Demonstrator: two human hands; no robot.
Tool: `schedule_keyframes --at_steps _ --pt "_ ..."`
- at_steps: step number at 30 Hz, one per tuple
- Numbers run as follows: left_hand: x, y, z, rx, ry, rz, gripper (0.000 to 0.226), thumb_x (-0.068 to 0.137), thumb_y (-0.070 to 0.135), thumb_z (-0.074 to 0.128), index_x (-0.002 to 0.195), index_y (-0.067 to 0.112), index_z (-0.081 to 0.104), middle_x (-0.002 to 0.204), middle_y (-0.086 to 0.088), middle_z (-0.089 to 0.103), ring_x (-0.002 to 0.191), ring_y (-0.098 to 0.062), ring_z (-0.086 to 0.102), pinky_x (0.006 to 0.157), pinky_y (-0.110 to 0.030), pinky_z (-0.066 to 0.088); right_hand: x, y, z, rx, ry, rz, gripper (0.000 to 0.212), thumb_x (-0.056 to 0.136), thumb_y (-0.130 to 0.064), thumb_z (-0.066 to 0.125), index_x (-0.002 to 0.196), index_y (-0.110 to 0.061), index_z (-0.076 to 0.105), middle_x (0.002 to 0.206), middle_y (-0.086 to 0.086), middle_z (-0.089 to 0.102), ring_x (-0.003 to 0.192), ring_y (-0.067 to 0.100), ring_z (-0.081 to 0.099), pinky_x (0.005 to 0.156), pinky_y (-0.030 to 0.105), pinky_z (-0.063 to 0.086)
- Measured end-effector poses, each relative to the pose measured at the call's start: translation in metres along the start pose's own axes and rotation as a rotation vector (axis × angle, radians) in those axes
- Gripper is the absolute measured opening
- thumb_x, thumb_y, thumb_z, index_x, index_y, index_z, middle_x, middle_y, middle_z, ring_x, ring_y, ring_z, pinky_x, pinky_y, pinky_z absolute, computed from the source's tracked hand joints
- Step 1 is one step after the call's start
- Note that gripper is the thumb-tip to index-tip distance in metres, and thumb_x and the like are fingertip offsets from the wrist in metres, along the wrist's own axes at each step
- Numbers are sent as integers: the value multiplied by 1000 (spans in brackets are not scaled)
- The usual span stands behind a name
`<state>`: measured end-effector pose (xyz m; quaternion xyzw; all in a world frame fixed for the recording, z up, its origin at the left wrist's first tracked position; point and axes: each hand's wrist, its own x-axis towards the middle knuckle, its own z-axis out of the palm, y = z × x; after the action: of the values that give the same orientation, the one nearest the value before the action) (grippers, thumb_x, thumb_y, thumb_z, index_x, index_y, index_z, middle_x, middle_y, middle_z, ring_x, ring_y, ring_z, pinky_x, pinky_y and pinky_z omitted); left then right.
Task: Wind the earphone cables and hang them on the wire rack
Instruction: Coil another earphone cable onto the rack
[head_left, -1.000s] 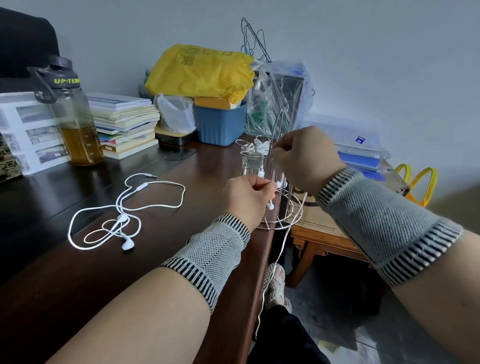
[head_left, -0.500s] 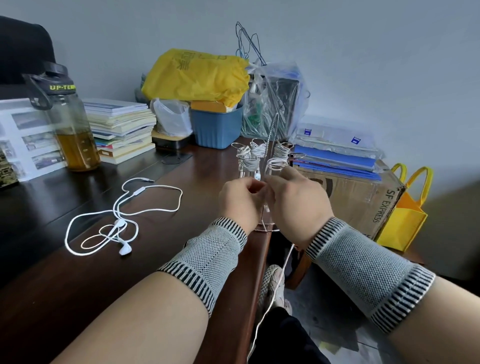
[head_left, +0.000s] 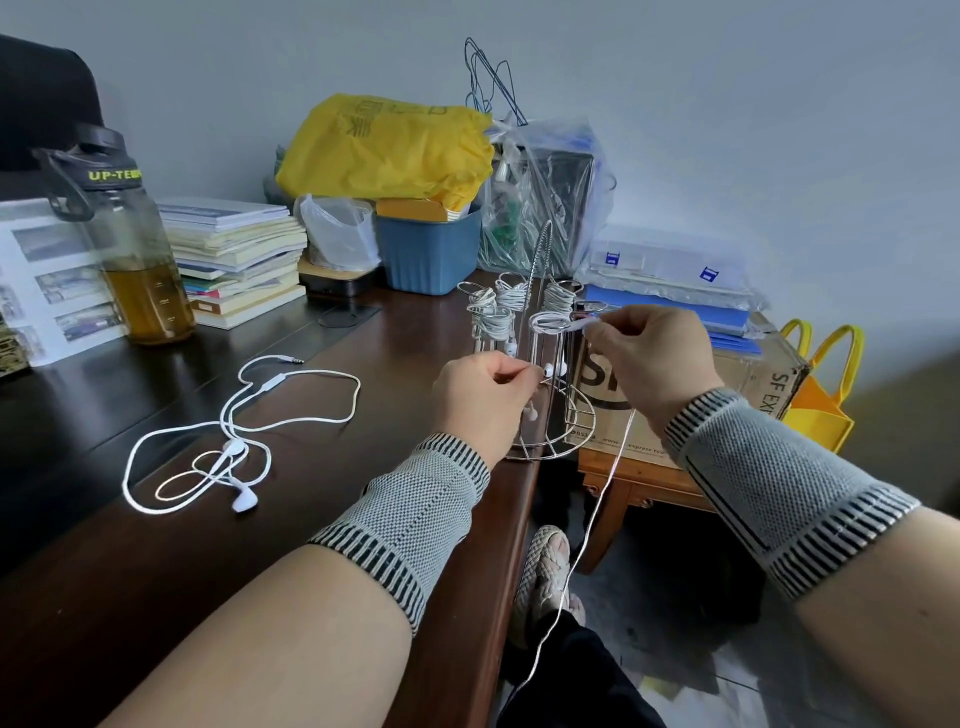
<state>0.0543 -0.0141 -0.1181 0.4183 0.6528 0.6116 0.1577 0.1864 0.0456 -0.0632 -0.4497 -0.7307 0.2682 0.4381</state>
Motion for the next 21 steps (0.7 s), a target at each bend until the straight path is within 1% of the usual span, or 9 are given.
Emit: schedule_keyframes --at_steps 2,5,6,8,10,14,16,18,21 --pt "-1 1 0 -7 -7 -6 16 84 22 71 68 20 73 59 2 70 52 -8 65 61 -26 54 8 -8 -5 9 -43 40 15 85 -19 68 73 -11 70 59 3 63 33 4 41 36 19 35" --pt "1 -1 1 -7 -5 -14 15 83 22 71 68 20 73 60 0 71 60 -16 68 69 -35 59 15 -17 -9 35 -96 93 12 82 -16 72 73 -8 71 73 13 70 36 7 42 40 22 39" --pt "2 -1 1 -9 -5 -18 15 83 22 72 68 20 73 61 0 71 63 -19 70 72 -38 60 17 -19 -10 47 -112 96 12 82 -15 72 73 -8 71 75 13 71 36 7 42 42 23 40" --pt "2 -2 0 -4 -1 -17 14 82 23 72 69 20 73 64 1 72 67 -22 70 73 -42 60 20 -22 -11 52 -131 96 13 82 -14 73 70 -9 69 70 9 69 35 5 45 43 24 41" --pt "1 -2 0 1 -1 -9 15 82 24 72 67 22 73 65 2 72 67 -21 70 73 -42 60 21 -23 -12 55 -133 93 14 81 -12 74 69 -10 67 66 6 66 40 7 48 46 25 42" --pt "1 -1 0 -2 2 -14 19 83 23 73 64 25 71 66 3 72 67 -19 69 73 -41 60 21 -20 -11 80 -125 83 12 80 -10 75 72 -10 66 67 6 63 50 13 49 52 29 46" --pt "1 -1 0 -4 2 -16 18 83 23 73 65 25 71 66 3 72 68 -20 69 74 -42 60 19 -19 -11 81 -128 70 10 80 -12 75 75 -10 67 69 6 64 45 9 49 48 26 45" --pt "1 -1 0 2 2 -12 17 83 23 73 66 24 71 66 3 72 68 -20 69 74 -41 60 17 -18 -10 54 -143 48 8 80 -14 75 80 -9 69 70 6 65 35 2 46 38 18 39" --pt "1 -2 0 11 4 -5 17 83 24 73 66 24 71 66 3 72 68 -20 69 74 -41 60 13 -14 -9 -17 -173 24 14 79 -21 77 82 -8 70 67 5 64 30 0 41 35 16 34"
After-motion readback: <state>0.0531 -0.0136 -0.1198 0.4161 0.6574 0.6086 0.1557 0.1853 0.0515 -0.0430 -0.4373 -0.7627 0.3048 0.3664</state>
